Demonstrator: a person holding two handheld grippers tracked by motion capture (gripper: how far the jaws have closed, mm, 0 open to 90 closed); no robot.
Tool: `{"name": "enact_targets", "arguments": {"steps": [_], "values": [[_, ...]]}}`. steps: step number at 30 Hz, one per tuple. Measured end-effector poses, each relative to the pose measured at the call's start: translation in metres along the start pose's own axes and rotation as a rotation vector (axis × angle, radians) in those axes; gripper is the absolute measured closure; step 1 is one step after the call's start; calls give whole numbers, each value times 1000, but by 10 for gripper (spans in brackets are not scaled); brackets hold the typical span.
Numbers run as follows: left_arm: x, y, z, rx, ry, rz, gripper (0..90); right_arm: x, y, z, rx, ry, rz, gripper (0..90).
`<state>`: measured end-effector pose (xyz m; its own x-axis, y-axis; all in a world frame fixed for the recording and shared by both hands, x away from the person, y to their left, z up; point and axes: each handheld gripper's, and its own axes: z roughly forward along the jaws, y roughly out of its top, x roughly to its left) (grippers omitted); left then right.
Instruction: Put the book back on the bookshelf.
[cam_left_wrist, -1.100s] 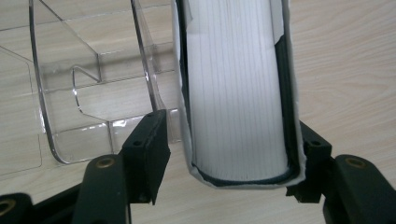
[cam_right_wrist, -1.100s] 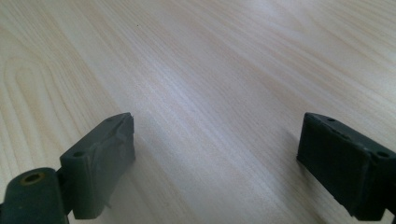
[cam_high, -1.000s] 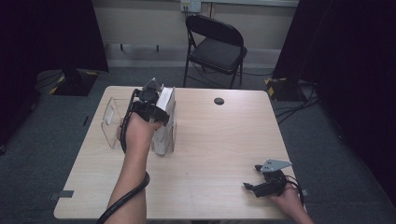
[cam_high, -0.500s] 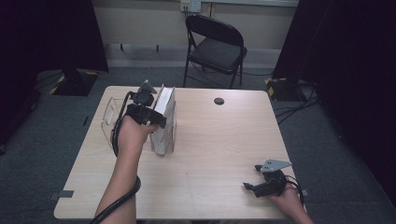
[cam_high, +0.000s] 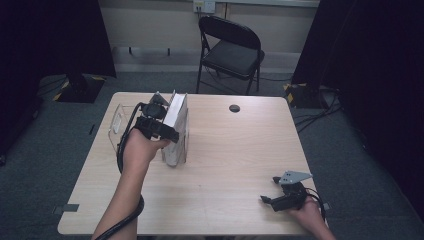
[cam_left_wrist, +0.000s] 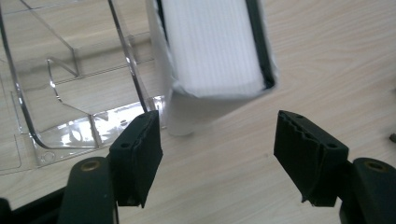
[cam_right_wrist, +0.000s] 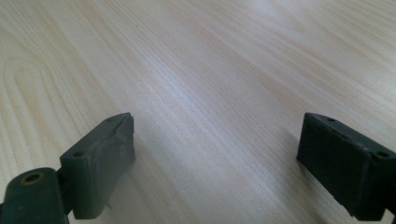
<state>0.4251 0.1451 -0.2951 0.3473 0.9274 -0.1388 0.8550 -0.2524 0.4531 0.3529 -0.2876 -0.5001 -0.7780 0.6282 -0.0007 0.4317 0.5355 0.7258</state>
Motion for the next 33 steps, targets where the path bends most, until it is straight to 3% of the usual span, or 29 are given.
{"name": "enact_targets", "arguments": {"steps": [7, 14, 33], "values": [[-7, -9, -4, -24, -27, 49, 315, 0, 0, 0, -3, -2, -3, 101], [-8, -17, -2, -26, -51, 64, 296, 0, 1, 1, 0, -1, -1, 101], [3, -38, 6, -38, -73, 54, 272, 0, 1, 1, 0, -2, -1, 101]]}}
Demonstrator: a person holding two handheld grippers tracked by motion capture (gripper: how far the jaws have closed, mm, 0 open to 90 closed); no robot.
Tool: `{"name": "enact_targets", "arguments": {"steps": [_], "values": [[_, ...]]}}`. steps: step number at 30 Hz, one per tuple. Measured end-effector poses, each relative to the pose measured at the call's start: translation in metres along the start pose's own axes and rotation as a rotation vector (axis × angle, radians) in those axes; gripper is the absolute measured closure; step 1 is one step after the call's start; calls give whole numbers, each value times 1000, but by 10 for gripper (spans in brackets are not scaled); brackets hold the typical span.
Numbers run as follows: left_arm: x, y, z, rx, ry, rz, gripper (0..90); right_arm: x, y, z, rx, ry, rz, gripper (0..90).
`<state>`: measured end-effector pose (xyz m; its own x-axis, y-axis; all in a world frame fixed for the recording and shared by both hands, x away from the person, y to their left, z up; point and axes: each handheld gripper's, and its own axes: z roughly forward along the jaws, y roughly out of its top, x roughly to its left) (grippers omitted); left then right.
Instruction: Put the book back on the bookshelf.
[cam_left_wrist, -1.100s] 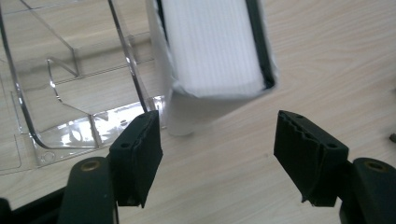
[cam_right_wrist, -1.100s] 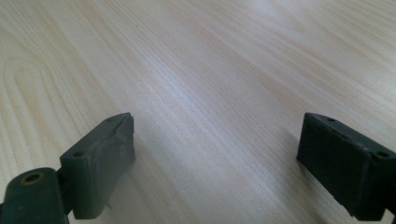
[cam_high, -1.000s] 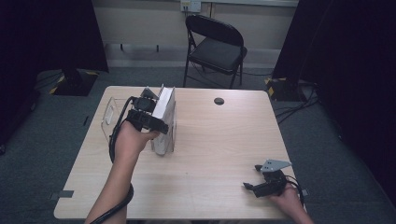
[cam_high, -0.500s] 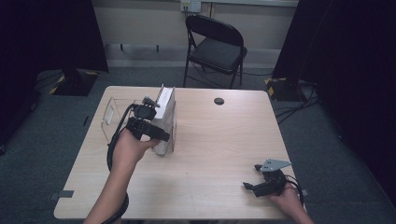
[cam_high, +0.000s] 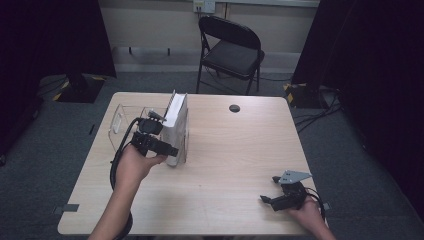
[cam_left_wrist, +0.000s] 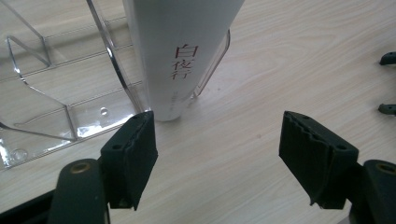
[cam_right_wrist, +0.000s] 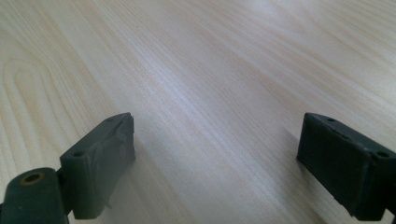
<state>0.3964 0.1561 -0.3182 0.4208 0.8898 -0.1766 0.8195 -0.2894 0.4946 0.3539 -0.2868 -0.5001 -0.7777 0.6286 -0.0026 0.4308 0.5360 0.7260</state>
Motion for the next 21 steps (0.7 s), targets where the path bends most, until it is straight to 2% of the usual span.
{"name": "enact_targets", "arguments": {"steps": [6, 14, 21], "values": [[-2, -2, 0, -14, -11, -1, 267, 0, 0, 0, 0, 0, 1, 101], [-1, -12, 9, -13, -35, -10, 258, 0, 0, 0, -1, 0, -1, 101], [-1, -17, 14, -18, -46, 1, 254, 0, 0, 0, 0, 1, 0, 101]]}}
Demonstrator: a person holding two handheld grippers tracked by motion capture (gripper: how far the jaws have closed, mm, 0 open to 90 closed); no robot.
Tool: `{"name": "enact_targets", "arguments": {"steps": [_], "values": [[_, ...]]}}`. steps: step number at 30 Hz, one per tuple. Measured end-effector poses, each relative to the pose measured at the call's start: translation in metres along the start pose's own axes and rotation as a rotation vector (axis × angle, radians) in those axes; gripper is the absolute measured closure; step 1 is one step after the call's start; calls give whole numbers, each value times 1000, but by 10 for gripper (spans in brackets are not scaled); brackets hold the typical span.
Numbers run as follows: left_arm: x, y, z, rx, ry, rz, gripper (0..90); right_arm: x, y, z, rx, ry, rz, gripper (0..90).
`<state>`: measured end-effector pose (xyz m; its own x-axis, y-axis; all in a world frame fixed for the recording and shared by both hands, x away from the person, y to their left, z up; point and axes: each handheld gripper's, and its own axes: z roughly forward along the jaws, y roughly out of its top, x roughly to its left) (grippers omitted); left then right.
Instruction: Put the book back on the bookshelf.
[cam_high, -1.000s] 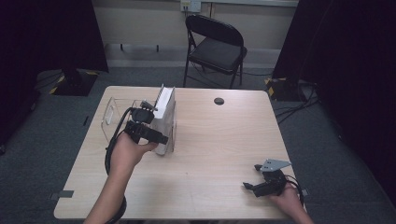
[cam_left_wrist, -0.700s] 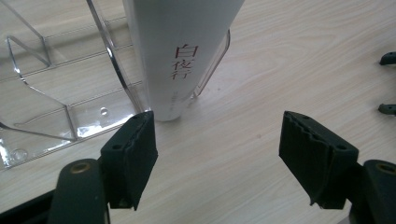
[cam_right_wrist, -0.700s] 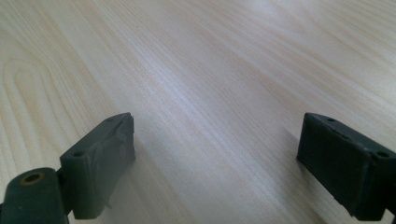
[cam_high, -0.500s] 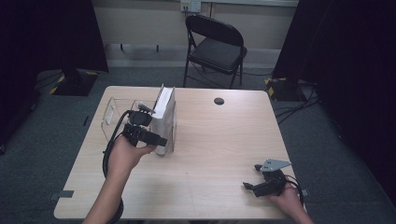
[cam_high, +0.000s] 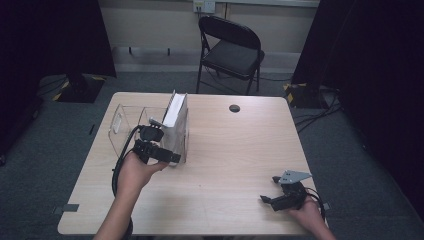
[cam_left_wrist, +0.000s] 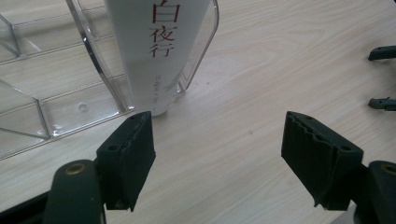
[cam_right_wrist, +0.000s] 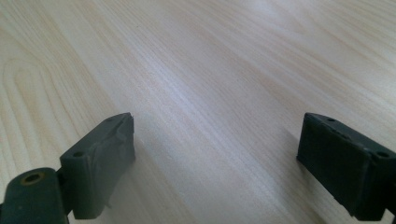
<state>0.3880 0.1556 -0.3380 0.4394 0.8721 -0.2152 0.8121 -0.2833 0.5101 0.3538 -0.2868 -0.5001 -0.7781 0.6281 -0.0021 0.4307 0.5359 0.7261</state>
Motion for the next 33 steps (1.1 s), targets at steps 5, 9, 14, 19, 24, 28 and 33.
{"name": "enact_targets", "arguments": {"steps": [5, 9, 14, 19, 24, 28, 33], "values": [[-1, -4, 3, -4, -10, -4, 254, 0, 0, 0, 1, 1, -2, 101], [-1, -7, 5, 0, -21, 7, 252, 0, 0, 0, 1, 1, -3, 101], [-2, -11, 9, -7, -26, 19, 252, 0, 0, 0, 1, 1, -3, 101], [3, -15, 14, 7, -32, 10, 249, 0, 0, 0, 1, 1, -2, 101], [6, -20, 18, 11, -41, 7, 250, 0, 0, 0, 1, 1, -2, 101], [6, -22, 20, 11, -40, 12, 248, 0, 0, 0, 1, 1, -2, 101], [5, -24, 22, 4, -48, 20, 247, 0, 0, 0, 1, 1, -2, 101]]}}
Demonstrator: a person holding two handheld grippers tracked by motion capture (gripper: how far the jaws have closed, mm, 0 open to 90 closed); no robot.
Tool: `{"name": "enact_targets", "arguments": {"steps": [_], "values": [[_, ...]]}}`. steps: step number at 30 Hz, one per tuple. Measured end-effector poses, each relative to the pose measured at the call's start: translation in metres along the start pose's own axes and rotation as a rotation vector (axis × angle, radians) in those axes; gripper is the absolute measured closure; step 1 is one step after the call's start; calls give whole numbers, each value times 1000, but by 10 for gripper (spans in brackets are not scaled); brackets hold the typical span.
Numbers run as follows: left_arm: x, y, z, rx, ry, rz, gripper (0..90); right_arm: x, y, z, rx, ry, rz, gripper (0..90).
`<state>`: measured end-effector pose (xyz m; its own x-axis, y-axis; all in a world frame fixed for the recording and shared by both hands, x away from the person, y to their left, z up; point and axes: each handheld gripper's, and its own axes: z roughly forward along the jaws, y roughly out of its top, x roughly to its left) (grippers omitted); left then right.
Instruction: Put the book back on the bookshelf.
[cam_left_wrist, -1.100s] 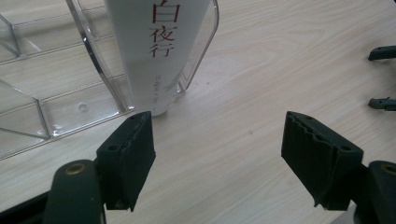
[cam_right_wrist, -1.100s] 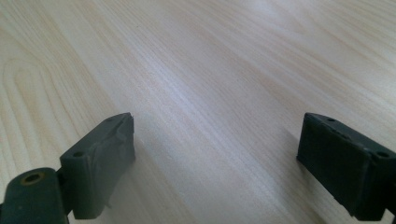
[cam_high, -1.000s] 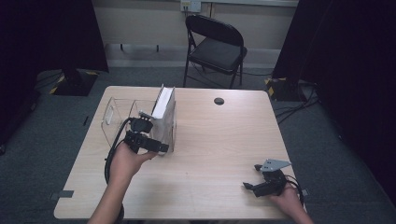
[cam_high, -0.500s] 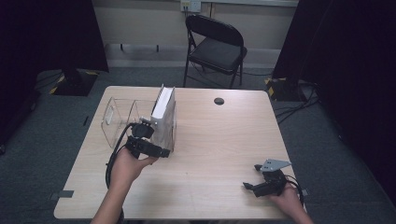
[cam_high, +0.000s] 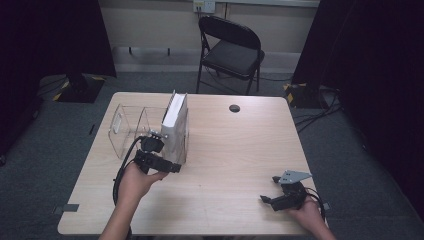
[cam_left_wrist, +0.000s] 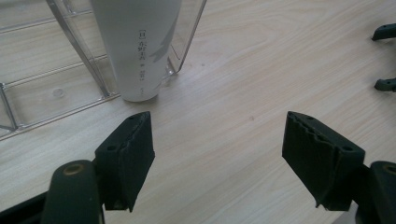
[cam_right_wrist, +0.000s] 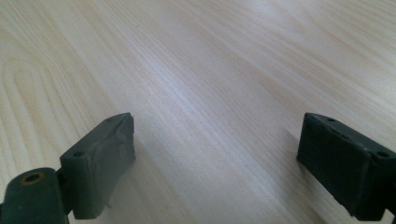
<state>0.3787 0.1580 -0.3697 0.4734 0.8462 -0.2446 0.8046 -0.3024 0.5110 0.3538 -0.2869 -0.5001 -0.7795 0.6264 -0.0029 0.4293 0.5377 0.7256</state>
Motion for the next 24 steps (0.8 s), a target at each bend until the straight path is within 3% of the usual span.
{"name": "enact_targets", "arguments": {"steps": [24], "values": [[-4, -17, 21, -1, -10, 35, 249, 0, 0, 0, 0, 0, -1, 101]]}}
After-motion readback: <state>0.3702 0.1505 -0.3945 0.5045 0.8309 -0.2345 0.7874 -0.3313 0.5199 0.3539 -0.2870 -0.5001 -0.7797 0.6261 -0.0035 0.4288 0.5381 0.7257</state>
